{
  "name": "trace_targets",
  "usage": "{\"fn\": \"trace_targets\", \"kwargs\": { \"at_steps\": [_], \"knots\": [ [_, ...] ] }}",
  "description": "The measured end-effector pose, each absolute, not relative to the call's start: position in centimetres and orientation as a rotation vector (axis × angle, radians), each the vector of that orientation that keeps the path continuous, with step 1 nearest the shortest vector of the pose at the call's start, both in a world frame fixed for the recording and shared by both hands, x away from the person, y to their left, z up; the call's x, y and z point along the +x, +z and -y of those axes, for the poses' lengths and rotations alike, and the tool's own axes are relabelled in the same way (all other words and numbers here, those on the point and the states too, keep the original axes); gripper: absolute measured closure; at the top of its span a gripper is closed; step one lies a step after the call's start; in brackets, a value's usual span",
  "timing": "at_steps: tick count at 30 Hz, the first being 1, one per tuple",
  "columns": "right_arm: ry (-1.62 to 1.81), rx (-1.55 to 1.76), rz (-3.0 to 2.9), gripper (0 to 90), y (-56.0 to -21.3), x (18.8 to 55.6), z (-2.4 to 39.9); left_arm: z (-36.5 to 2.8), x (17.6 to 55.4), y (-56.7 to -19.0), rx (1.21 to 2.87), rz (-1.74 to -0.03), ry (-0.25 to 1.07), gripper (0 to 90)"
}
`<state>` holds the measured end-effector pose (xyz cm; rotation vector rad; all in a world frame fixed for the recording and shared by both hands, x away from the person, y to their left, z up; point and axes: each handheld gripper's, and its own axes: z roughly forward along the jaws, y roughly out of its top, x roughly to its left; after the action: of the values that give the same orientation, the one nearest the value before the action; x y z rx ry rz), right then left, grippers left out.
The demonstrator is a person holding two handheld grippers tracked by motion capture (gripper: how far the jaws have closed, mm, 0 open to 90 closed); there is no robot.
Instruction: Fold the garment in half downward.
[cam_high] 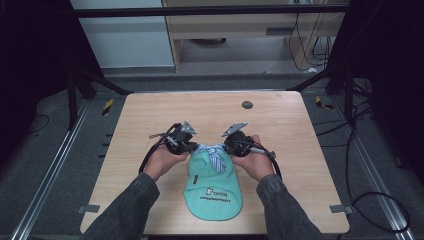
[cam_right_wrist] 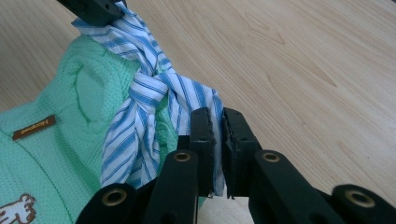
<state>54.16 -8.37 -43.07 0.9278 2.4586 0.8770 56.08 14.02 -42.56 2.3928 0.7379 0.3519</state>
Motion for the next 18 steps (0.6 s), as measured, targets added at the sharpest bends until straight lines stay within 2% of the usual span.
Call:
{"fn": "trace_targets", "kwargs": {
  "at_steps": [18],
  "knots": [
    [0.798, 0.802, -2.504, 83.5, -41.8, 53.9, 8.3, -14.0, 55.8, -41.6, 2.405, -0.689, 0.367, 87.6]
  ]
}}
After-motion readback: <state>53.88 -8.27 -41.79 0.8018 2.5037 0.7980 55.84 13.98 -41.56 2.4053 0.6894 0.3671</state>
